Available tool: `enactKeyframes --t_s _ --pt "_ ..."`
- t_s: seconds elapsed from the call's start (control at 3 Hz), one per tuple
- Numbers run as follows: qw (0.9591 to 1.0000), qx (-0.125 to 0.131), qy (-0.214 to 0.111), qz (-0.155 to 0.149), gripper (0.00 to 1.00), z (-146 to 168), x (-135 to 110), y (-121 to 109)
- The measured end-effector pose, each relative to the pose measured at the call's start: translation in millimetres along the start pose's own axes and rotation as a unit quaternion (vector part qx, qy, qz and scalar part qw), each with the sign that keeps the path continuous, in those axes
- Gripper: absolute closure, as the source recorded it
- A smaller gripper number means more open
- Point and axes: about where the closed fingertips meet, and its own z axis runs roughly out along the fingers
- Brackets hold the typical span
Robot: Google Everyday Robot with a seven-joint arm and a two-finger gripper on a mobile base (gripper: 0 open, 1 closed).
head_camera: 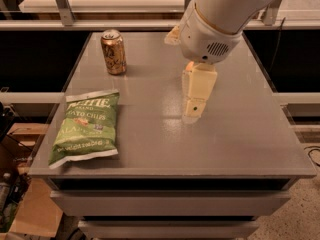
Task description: Pick green jalapeno chip bag
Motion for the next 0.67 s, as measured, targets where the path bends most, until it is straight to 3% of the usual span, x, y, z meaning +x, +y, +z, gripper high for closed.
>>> enactKeyframes --t_s 0.33,0.67 --pt "0.9984 -0.016 -0.006 -0.055 0.0 16.7 -27.1 -1.6" --pt "0.9932 -0.034 -0.013 -0.11 0.0 31.2 -58.3 -2.8"
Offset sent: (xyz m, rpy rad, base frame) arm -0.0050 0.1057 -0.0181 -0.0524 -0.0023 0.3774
